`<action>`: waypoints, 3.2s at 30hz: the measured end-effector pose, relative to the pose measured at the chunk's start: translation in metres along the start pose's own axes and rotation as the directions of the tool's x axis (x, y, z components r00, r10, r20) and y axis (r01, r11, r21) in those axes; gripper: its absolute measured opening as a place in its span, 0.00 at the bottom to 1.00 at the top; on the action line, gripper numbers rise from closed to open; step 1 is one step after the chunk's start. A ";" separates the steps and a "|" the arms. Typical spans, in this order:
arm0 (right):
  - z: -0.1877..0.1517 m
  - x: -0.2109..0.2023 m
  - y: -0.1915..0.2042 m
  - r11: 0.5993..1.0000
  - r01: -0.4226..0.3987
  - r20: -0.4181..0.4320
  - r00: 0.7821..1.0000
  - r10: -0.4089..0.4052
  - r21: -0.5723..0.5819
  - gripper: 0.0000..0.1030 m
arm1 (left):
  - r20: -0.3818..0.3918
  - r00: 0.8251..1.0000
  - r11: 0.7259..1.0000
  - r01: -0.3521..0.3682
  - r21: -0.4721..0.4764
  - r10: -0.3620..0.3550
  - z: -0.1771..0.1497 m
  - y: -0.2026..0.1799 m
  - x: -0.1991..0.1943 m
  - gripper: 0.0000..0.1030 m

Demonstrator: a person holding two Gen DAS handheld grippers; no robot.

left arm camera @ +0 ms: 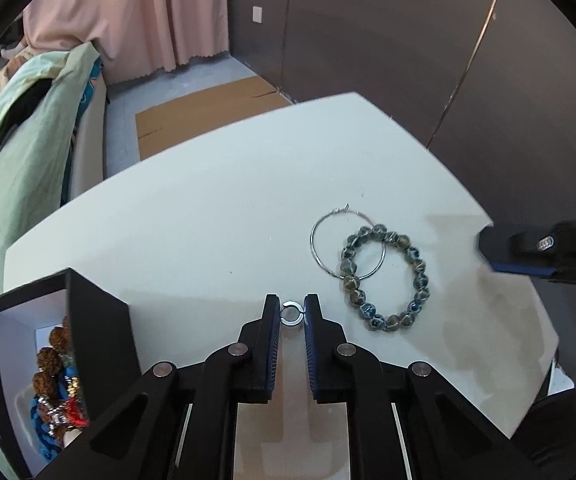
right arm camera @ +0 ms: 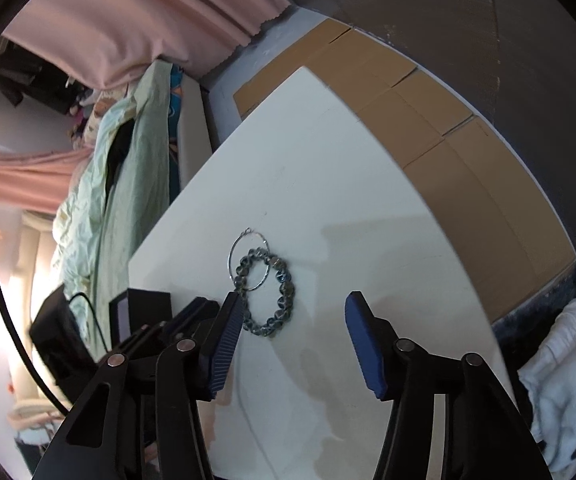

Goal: Organize jewelry
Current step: 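Move the left tool to the small silver ring on the table, then grasp the small silver ring with the left tool, then drop the ring into the box with the left tool while the right tool grasps the bead bracelet, then lower the bead bracelet into the box and open the right tool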

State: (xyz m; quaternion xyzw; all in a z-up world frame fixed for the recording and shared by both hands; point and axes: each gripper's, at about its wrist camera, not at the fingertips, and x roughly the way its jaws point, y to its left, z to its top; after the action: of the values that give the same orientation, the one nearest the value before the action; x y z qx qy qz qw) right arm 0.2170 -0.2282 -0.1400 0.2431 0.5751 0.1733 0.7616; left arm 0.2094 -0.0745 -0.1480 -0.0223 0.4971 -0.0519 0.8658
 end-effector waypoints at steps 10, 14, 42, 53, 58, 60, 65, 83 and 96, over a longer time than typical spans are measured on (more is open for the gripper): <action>0.004 0.023 0.029 0.979 0.154 0.020 0.988 -0.153 -0.134 0.51 | 0.083 0.997 0.998 0.008 -0.069 -0.002 0.004 0.026 -0.036 0.12; 0.003 0.034 0.044 0.953 0.226 0.034 0.974 -0.224 -0.201 0.51 | 0.107 0.994 0.995 0.010 -0.103 0.001 0.004 0.040 -0.047 0.12; -0.023 0.007 0.106 0.909 0.227 0.181 0.968 -0.172 -0.350 0.10 | 0.206 0.977 0.975 -0.001 -0.221 0.048 -0.019 0.097 -0.120 0.12; -0.045 -0.006 0.138 0.928 0.045 0.204 0.978 0.034 -0.371 0.10 | 0.168 0.986 0.944 0.059 -0.324 -0.004 -0.030 0.122 -0.123 0.44; -0.055 -0.006 0.155 0.926 -0.030 0.201 0.973 0.113 -0.375 0.10 | 0.238 0.971 0.943 0.051 -0.328 0.031 -0.036 0.122 -0.145 0.76; -0.059 -0.008 0.162 0.921 -0.061 0.206 0.967 0.150 -0.384 0.10 | 0.244 0.969 0.939 0.053 -0.339 0.034 -0.039 0.126 -0.150 0.76; -0.067 -0.010 0.180 0.907 -0.131 0.224 0.946 0.235 -0.400 0.10 | 0.241 0.970 0.922 0.058 -0.382 0.039 -0.048 0.141 -0.158 0.76; -0.073 0.028 0.204 0.891 -0.292 0.094 0.935 0.343 -0.348 0.42 | 0.224 0.972 0.915 0.024 -0.403 0.073 -0.067 0.154 -0.164 0.76; -0.067 -0.008 0.166 0.927 -0.173 0.162 0.958 0.238 -0.334 0.71 | 0.222 0.974 0.927 0.040 -0.374 0.047 -0.065 0.142 -0.160 0.76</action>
State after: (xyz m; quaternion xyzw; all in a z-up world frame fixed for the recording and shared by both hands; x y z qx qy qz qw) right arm 0.1527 -0.0847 -0.0538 0.1934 0.4319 0.3171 0.8219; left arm 0.0831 0.0850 -0.0561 -0.1927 0.3958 0.0489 0.8966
